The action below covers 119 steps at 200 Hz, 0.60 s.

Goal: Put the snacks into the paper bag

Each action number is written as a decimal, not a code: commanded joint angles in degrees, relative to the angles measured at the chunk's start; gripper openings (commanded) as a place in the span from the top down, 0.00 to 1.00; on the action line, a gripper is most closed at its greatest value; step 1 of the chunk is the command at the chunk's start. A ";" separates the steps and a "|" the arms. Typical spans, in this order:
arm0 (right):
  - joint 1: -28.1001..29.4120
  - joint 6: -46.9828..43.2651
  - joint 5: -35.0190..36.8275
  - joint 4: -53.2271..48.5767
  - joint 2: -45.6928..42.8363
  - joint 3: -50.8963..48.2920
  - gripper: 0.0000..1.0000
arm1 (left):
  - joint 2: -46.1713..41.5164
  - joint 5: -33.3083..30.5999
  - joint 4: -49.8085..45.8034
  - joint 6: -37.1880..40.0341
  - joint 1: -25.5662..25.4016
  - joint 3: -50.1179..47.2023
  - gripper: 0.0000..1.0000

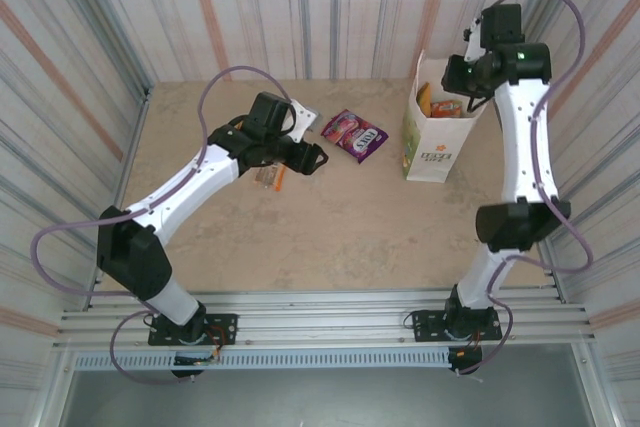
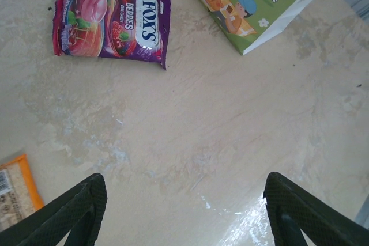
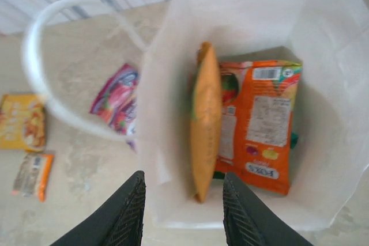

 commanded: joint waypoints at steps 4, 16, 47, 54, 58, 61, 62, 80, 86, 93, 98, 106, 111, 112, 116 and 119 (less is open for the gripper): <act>2.09 0.69 -2.35 12.22 -12.46 -16.60 0.62 | 3.00 4.79 1.12 -7.39 2.80 2.26 0.25; 2.64 1.87 -3.75 19.80 -19.06 -26.99 0.63 | 4.79 7.61 2.55 -10.32 4.83 2.72 0.26; 4.40 4.50 -6.80 34.23 -31.60 -46.59 0.61 | 11.90 15.03 5.21 -16.22 9.75 6.86 0.29; 4.85 4.71 -7.03 35.70 -33.23 -49.13 0.60 | 13.69 15.46 5.25 -16.62 10.20 8.43 0.30; 5.13 4.93 -6.99 36.26 -34.05 -50.18 0.60 | 14.72 15.56 5.11 -16.63 10.27 9.32 0.30; 5.47 5.03 -6.95 36.61 -34.55 -51.04 0.60 | 15.50 15.47 5.02 -16.64 10.43 10.16 0.30; 5.54 5.06 -6.97 36.72 -34.69 -51.35 0.60 | 15.71 15.44 4.99 -16.64 10.44 10.46 0.30; 7.10 5.00 -6.82 37.23 -36.60 -54.50 0.59 | 20.50 15.52 4.47 -17.01 10.63 15.27 0.30; 7.55 5.00 -6.76 37.34 -36.95 -55.37 0.59 | 22.26 15.58 4.23 -17.42 10.67 16.79 0.30; 8.07 5.00 -6.90 37.51 -37.36 -56.26 0.59 | 24.15 15.74 4.13 -17.91 10.69 18.69 0.30; 8.38 5.12 -6.74 37.72 -37.52 -56.92 0.58 | 25.51 15.59 4.09 -18.28 10.74 19.95 0.30; 8.96 5.38 -6.77 38.46 -37.98 -58.13 0.58 | 27.33 15.42 4.09 -19.04 10.80 21.86 0.30; 9.31 5.52 -6.87 39.06 -38.20 -58.90 0.58 | 29.35 15.46 4.29 -19.42 10.79 22.87 0.30; 9.39 5.52 -6.88 39.26 -38.27 -59.06 0.58 | 29.67 15.53 4.27 -19.48 10.84 23.10 0.30; 9.68 5.65 -6.90 39.69 -38.52 -59.62 0.58 | 30.74 15.38 4.37 -19.63 10.89 23.94 0.30; 9.92 5.81 -6.66 40.12 -38.63 -60.09 0.58 | 31.61 15.18 4.35 -19.74 10.89 24.62 0.30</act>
